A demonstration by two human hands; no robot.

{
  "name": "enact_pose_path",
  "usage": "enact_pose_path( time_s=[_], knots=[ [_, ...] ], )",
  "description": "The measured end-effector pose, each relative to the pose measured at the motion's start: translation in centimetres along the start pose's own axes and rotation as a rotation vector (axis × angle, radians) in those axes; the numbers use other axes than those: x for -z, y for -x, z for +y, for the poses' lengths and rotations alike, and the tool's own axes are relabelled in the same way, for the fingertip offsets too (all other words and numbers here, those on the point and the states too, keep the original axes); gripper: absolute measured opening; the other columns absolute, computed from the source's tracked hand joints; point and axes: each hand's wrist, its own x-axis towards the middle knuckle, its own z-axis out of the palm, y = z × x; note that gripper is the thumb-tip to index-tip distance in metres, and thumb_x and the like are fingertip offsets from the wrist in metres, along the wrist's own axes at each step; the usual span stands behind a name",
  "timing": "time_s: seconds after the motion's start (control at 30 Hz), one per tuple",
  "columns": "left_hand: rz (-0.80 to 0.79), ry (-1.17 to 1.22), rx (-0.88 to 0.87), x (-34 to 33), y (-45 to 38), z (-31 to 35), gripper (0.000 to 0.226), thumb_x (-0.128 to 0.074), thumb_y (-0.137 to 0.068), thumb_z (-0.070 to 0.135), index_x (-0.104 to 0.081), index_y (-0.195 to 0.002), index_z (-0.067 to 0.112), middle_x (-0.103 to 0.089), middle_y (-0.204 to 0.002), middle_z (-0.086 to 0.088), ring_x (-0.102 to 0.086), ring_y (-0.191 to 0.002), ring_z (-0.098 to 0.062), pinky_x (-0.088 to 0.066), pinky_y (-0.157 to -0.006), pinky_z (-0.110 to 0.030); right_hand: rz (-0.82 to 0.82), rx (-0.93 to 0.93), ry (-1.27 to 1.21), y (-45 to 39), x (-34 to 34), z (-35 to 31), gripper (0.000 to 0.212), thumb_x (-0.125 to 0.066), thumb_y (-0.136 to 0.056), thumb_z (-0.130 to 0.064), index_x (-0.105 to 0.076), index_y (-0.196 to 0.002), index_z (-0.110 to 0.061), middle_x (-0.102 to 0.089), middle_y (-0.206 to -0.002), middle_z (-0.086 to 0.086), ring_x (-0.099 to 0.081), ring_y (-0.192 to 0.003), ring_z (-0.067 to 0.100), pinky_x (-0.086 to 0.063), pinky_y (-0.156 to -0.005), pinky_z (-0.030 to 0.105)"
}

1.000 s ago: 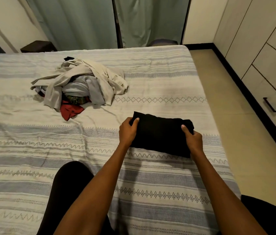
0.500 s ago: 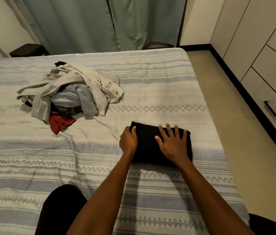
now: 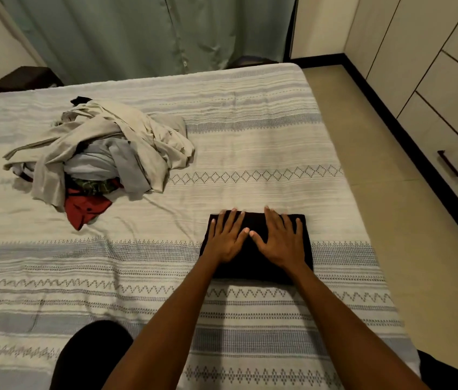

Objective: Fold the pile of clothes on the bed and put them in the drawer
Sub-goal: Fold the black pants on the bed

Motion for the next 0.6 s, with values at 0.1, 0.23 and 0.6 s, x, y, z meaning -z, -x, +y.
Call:
enact_pose_path(
  time_s=[0.1, 0.23, 0.6],
  knots=[
    [0.048, 0.092, 0.095, 0.4, 1.3, 0.5, 0.057, -0.019, -0.104, 0.055, -0.001, -0.156, 0.043, 0.011, -0.165, 0.011, 0.016, -0.152, -0.019, 0.014, -0.119, -0.044, -0.004, 0.015, -0.07, 0.3, 0.7, 0.4, 0.082, -0.017, -0.092, -0.077, -0.011, -0.161, -0.032, -0.016, -0.167, -0.006, -0.009, -0.154, 0.021, 0.002, -0.123, 0.055],
    [0.062, 0.156, 0.294, 0.3, 5.5, -1.9, 0.068, -0.019, -0.099, 0.066, 0.007, -0.157, 0.04, 0.013, -0.165, 0.007, 0.012, -0.152, -0.021, 0.01, -0.12, -0.047, 0.164, -0.163, -0.097, 3.7, 0.4, 0.1, 0.069, -0.022, -0.101, -0.067, -0.005, -0.16, -0.036, -0.001, -0.169, -0.002, -0.002, -0.155, 0.028, -0.005, -0.121, 0.059],
    [0.047, 0.897, 0.566, 5.8, 7.8, 1.0, 0.071, -0.073, -0.082, 0.055, -0.057, -0.131, 0.006, -0.065, -0.123, -0.013, -0.065, -0.108, -0.028, -0.057, -0.086, -0.036, 0.102, -0.585, -0.807, 9.1, 3.6, 0.2, 0.09, -0.061, -0.088, -0.065, -0.028, -0.155, -0.014, -0.046, -0.15, 0.019, -0.047, -0.134, 0.04, -0.04, -0.107, 0.049]
  ],
)
